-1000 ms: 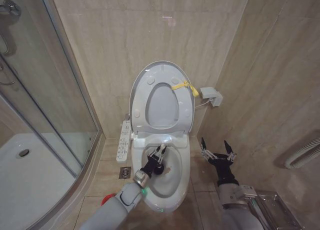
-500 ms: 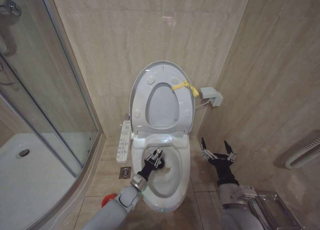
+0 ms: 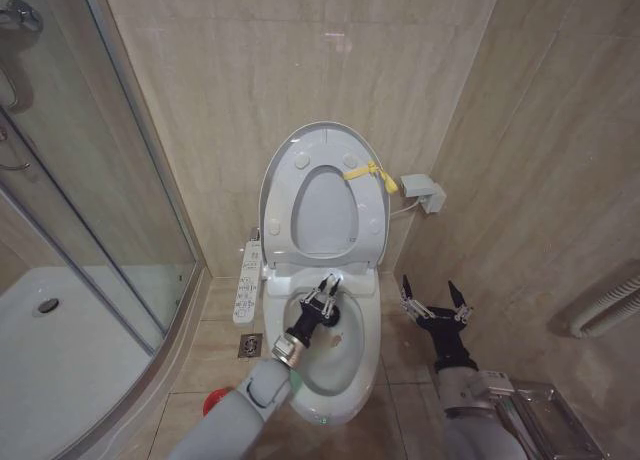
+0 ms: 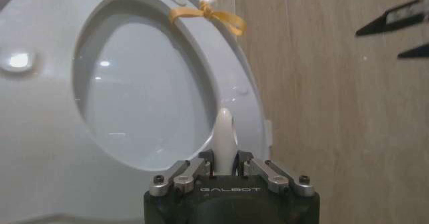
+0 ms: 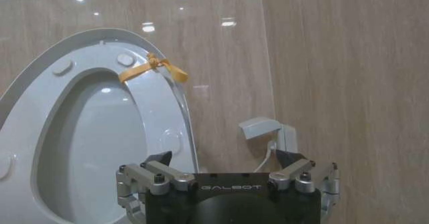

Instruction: Open the toilet lid, clean the toilet bowl with a toilet brush, close the toilet lid, and flush.

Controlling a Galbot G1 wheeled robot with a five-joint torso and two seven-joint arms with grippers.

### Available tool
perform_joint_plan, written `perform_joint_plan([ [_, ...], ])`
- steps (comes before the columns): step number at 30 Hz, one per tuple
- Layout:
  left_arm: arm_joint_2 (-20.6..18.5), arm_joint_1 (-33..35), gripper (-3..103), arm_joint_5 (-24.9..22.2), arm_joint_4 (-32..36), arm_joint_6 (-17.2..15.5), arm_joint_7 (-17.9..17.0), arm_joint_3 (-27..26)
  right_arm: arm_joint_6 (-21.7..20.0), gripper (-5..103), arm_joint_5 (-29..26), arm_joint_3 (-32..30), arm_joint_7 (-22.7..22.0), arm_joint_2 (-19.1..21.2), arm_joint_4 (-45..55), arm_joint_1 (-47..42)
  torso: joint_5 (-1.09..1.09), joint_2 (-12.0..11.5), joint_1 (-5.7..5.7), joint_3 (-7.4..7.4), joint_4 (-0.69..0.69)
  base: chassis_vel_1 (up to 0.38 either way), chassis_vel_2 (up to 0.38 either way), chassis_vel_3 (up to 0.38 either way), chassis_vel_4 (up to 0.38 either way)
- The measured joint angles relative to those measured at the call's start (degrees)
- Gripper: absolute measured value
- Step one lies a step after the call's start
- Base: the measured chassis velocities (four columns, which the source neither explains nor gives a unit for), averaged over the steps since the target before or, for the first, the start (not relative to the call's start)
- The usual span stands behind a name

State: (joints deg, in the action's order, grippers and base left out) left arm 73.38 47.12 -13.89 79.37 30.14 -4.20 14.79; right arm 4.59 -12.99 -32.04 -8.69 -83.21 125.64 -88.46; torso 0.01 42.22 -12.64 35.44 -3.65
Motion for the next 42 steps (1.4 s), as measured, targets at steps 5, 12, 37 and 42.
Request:
perform_joint_plan([
  [5,1.7,0.9,22,-0.5,0.5,-0.1,-0.2,1.1,0.0,100,0.0,0.0,0.0,0.0,0.0,0.0,-0.01,0.0,0.0,0.0,-0.01,0.0,0.0,0.0,0.0],
  [12,2.7,0.2,22,0.2,-2.4,0.7,0.2,1.0,0.0,100,0.0,0.0,0.0,0.0,0.0,0.0,0.0,0.0,0.0,0.0,-0.01,0.0,0.0,0.0,0.0],
  [37,5.8,-4.4,22,-2.2,-15.5,4.5,2.4,-0.5,0.0,100,0.0,0.0,0.0,0.0,0.0,0.0,0.01,0.0,-0.01,0.01,-0.01,0.0,0.0,0.0,0.0],
  [42,6.6,-3.7,22,-1.6,-11.0,3.5,1.8,1.1,0.0,100,0.0,0.0,0.0,0.0,0.0,0.0,0.0,0.0,0.0,0.01,-0.02,0.0,0.0,0.0,0.0],
])
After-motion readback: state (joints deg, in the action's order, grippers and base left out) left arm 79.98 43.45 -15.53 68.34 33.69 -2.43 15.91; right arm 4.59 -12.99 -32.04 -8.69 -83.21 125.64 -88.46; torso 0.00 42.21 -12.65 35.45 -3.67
